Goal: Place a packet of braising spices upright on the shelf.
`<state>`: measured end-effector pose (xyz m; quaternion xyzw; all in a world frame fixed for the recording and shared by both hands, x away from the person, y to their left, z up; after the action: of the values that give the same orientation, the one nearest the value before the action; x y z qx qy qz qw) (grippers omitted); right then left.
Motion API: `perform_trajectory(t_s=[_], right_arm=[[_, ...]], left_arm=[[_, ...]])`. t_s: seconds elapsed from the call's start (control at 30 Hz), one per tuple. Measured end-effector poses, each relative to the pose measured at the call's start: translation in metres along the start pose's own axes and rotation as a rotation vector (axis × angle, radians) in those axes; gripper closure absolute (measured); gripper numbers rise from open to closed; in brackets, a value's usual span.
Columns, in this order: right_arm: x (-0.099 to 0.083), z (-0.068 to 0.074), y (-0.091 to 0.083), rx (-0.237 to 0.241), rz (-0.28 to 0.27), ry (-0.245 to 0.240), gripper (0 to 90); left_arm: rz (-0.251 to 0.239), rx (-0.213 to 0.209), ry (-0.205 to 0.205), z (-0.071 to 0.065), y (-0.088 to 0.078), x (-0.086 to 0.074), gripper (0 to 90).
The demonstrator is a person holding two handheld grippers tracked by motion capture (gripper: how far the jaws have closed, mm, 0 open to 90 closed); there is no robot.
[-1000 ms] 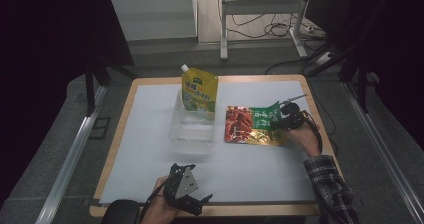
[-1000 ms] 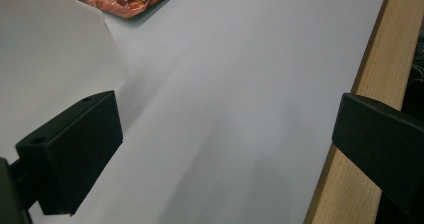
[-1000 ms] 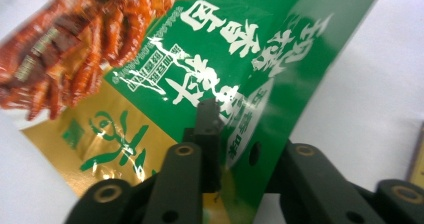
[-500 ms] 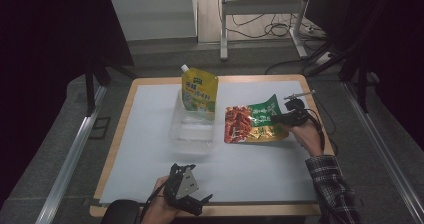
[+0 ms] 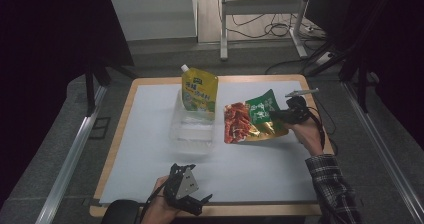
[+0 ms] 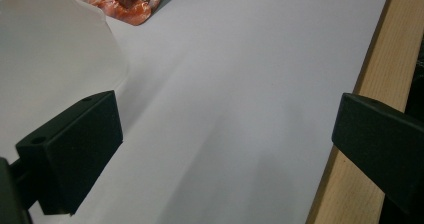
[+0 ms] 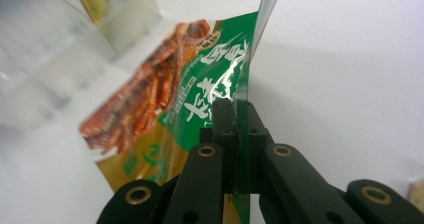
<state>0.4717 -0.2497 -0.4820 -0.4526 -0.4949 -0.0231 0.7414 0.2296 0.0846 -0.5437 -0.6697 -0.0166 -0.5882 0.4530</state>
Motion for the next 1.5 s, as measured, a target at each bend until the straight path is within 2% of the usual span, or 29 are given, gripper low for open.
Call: perform_trajectory(t_s=[0.1,0.3,0.53,1.07,1.3,1.5], right_arm=[[0.005,0.002,-0.003,0.016,-0.022,0.001,89.0],[0.016,0.011,-0.011,0.049,-0.062,-0.029,89.1],[0.038,0.023,-0.023,0.087,-0.111,-0.056,89.2],[0.079,0.052,-0.035,0.110,-0.122,-0.150,89.3],[0.093,0.061,-0.042,0.102,-0.119,-0.191,89.4],[0.100,0.065,-0.050,0.086,-0.111,-0.207,89.4]], left_arm=[[-0.002,0.001,-0.002,0.000,0.000,0.000,0.0],[-0.007,0.003,-0.004,0.000,-0.001,0.000,0.0],[-0.005,0.006,0.003,0.000,-0.001,0.001,0.0],[-0.012,0.005,0.008,-0.001,-0.001,0.001,0.0],[-0.015,0.006,0.006,-0.001,-0.002,0.001,0.0],[-0.016,0.005,0.007,-0.001,-0.002,0.002,0.0]])
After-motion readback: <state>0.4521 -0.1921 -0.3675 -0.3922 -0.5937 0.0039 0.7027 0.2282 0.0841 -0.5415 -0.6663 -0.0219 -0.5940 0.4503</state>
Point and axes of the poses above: each handheld gripper's, and its own axes: y roughly forward along the jaws, x roughly out of its top, z roughly to its left, the point moved 3 cm from there along y, roughly forward along the jaws, and after that the axes turned 6 degrees about -y, right-handed, at the moved point
